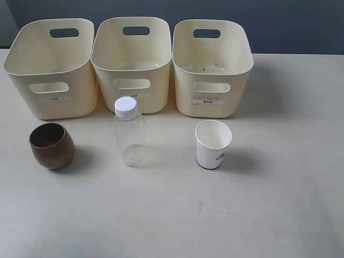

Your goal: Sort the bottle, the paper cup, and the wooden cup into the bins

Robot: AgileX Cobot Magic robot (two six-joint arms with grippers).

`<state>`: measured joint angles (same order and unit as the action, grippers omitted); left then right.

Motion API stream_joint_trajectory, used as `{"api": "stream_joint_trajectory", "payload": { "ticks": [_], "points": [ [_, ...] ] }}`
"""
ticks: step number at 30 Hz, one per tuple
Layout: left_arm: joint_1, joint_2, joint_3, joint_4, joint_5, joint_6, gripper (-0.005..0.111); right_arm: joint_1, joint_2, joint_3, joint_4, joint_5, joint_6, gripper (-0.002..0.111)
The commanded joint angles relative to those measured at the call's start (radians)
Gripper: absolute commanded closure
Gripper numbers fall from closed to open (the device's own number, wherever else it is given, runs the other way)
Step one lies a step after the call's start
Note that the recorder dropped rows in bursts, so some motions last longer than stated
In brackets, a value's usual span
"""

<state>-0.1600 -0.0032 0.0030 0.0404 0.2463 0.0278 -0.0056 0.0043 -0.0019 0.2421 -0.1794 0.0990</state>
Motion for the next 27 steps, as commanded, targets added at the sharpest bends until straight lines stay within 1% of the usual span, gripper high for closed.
{"api": "stream_joint_trajectory", "payload": {
  "ticks": [1,2,5,7,8,9,10,12,13,14,16,19,20,21,22,25,27],
  "points": [
    [-0.003,0.003,-0.003,0.001,-0.008,0.0,0.107,-0.004,-0.004,-0.004,-0.12,-0.078,0.269,0.109],
    [-0.003,0.003,-0.003,0.001,-0.008,0.0,0.107,-0.004,-0.004,-0.028,-0.188,-0.07,0.291,0.109],
    [-0.003,0.003,-0.003,0.001,-0.008,0.0,0.107,-0.004,0.098,-0.166,-0.493,-0.058,0.527,0.109],
    [-0.003,0.003,-0.003,0.001,-0.008,0.0,0.107,-0.004,0.23,-0.258,-0.777,-0.092,0.745,0.109],
    [-0.003,0.003,-0.003,0.001,-0.008,0.0,0.107,-0.004,0.327,-0.315,-0.999,-0.142,0.912,0.109],
    [-0.003,0.003,-0.003,0.001,-0.008,0.0,0.107,-0.004,0.406,-0.362,-1.182,-0.209,1.056,0.109],
    [-0.003,0.003,-0.003,0.001,-0.008,0.0,0.107,-0.004,0.519,-0.437,-1.438,-0.285,1.265,0.109],
    [-0.003,0.003,-0.003,0.001,-0.008,0.0,0.107,-0.004,0.729,-0.59,-1.847,-0.447,1.604,0.109],
    [-0.003,0.003,-0.003,0.001,-0.008,0.0,0.107,-0.004,0.795,-0.643,-1.94,-0.493,1.676,0.109],
    [-0.003,0.003,-0.003,0.001,-0.008,0.0,0.107,-0.004,0.857,-0.691,-1.987,-0.523,1.734,0.109],
    [-0.003,0.003,-0.003,0.001,-0.008,0.0,0.107,0.011,0.948,-0.761,-1.987,-0.59,1.747,0.109],
    [-0.003,0.003,-0.003,0.001,-0.008,0.0,0.107,0.095,1.052,-0.819,-1.987,-0.613,1.698,0.109],
    [-0.003,0.003,-0.003,0.001,-0.008,0.0,0.107,0.132,1.077,-0.823,-1.987,-0.586,1.679,0.109],
    [-0.003,0.003,-0.003,0.001,-0.008,0.0,0.107,0.207,1.114,-0.826,-1.987,-0.482,1.631,0.109],
    [-0.003,0.003,-0.003,0.001,-0.008,0.0,0.107,0.247,1.137,-0.826,-1.987,-0.431,1.605,0.109],
    [-0.003,0.003,-0.003,0.001,-0.008,0.0,0.107,0.346,1.211,-0.826,-1.987,-0.349,1.557,0.109],
    [-0.003,0.003,-0.003,0.001,-0.008,0.0,0.107,0.399,1.259,-0.826,-1.987,-0.347,1.551,0.109]
  ]
}}
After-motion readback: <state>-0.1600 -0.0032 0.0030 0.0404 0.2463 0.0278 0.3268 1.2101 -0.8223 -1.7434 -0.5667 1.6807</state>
